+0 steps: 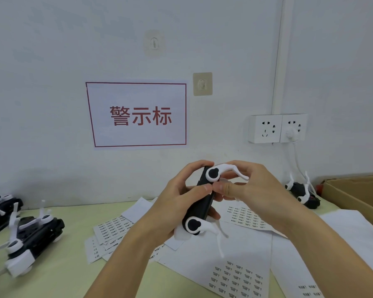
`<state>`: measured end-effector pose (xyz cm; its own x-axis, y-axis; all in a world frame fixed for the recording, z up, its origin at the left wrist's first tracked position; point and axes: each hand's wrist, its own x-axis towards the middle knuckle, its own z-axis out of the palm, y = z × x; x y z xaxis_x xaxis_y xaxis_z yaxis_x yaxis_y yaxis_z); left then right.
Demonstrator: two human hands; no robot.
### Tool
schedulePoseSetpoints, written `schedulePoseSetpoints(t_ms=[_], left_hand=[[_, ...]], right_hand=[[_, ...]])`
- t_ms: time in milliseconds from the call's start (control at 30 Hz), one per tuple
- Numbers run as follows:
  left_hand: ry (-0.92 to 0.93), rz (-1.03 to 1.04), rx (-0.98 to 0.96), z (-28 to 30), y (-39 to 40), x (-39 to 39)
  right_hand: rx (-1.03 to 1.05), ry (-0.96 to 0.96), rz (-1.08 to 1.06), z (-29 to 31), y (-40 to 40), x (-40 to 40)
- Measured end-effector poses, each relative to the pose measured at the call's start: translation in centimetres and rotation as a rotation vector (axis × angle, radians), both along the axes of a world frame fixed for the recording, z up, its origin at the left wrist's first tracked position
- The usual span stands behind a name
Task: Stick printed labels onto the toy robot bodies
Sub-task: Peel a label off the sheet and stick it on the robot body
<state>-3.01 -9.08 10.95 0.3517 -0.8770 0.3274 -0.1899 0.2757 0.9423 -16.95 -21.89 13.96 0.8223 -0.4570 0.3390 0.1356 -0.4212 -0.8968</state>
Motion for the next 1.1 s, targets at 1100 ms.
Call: schedulePoseSetpoints(t_ms=[1100], left_hand=[[-0.156, 0.078, 0.070, 0.35, 0.60, -0.02]], right_hand=[[-0.120, 0.077, 0.095, -0.92, -0.83, 0.36]])
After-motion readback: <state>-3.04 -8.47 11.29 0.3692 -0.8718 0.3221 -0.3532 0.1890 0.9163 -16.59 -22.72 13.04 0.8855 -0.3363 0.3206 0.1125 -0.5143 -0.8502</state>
